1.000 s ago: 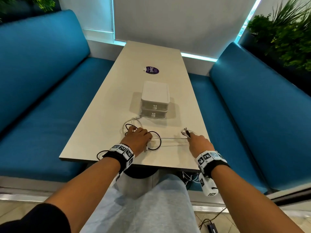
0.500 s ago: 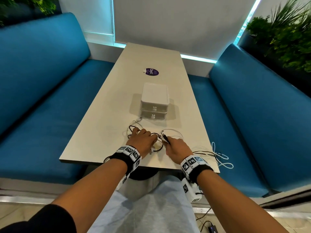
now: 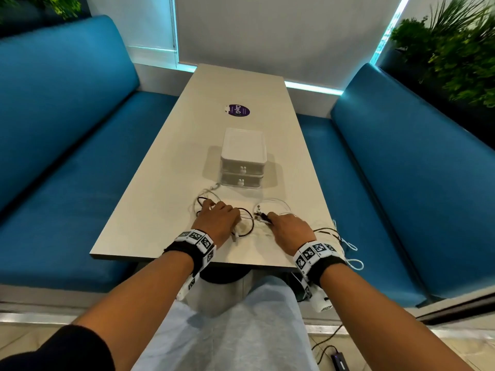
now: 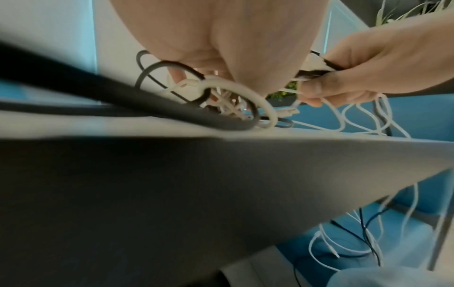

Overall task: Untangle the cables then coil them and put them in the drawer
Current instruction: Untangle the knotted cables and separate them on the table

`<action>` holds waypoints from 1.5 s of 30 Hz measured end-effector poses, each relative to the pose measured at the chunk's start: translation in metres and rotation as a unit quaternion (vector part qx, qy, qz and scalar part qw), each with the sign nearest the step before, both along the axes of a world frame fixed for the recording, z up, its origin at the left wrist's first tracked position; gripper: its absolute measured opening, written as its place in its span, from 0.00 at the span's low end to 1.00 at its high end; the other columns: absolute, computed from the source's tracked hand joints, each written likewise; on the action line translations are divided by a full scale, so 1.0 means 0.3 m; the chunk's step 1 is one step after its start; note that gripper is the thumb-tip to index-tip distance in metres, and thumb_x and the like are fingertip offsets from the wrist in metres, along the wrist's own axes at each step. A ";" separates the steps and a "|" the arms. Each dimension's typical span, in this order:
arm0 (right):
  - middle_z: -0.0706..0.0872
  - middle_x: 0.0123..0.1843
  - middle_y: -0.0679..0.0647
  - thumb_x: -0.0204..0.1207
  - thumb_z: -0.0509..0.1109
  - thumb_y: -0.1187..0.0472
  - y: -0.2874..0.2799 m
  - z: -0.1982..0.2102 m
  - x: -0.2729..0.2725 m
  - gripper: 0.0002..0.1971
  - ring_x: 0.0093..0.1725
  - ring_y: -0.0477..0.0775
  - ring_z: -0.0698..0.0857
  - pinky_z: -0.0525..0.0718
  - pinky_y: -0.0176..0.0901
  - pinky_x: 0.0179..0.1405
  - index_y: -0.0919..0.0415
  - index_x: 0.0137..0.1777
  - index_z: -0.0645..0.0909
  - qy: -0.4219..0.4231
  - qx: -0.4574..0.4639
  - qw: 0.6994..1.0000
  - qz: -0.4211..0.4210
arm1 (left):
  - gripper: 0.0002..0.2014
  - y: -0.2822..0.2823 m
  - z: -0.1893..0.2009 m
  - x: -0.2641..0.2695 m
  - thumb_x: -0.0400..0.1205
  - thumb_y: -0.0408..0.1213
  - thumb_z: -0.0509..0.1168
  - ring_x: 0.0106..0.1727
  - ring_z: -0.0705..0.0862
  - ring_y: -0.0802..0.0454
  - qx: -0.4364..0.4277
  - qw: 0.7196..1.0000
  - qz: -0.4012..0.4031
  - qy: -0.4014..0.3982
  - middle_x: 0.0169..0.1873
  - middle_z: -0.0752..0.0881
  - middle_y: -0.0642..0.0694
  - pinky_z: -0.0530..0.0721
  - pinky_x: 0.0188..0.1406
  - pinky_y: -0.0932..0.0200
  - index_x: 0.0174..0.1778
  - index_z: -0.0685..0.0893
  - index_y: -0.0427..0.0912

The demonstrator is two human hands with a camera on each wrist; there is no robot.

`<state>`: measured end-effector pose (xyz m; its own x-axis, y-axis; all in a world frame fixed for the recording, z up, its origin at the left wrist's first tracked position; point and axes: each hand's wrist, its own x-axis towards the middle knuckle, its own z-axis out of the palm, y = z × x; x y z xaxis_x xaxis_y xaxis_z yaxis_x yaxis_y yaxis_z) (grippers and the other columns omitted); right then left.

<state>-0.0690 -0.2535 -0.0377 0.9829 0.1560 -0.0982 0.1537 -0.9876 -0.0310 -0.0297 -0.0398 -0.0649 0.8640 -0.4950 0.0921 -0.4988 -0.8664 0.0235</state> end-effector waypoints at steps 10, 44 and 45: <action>0.86 0.50 0.60 0.86 0.52 0.58 -0.044 0.010 -0.016 0.17 0.45 0.65 0.86 0.77 0.49 0.36 0.54 0.72 0.68 -0.016 -0.016 0.996 -0.085 | 0.10 0.006 0.010 0.010 0.84 0.37 0.59 0.62 0.78 0.43 0.054 0.998 -0.020 -0.010 0.55 0.85 0.49 0.64 0.69 0.39 0.57 0.82 0.51; 0.86 0.48 0.58 0.86 0.55 0.59 -0.085 0.024 -0.026 0.13 0.43 0.64 0.86 0.76 0.48 0.32 0.52 0.69 0.69 0.002 -0.083 0.996 -0.019 | 0.16 -0.046 0.040 -0.003 0.88 0.47 0.50 0.64 0.74 0.42 0.081 0.993 -0.082 -0.027 0.59 0.82 0.47 0.64 0.69 0.43 0.62 0.80 0.49; 0.85 0.48 0.58 0.86 0.55 0.58 -0.077 0.025 -0.029 0.14 0.43 0.64 0.86 0.75 0.48 0.32 0.52 0.69 0.69 -0.004 -0.072 0.997 -0.025 | 0.16 -0.057 0.038 -0.005 0.88 0.47 0.50 0.64 0.75 0.42 0.083 0.993 -0.080 -0.032 0.58 0.82 0.47 0.64 0.69 0.42 0.62 0.80 0.48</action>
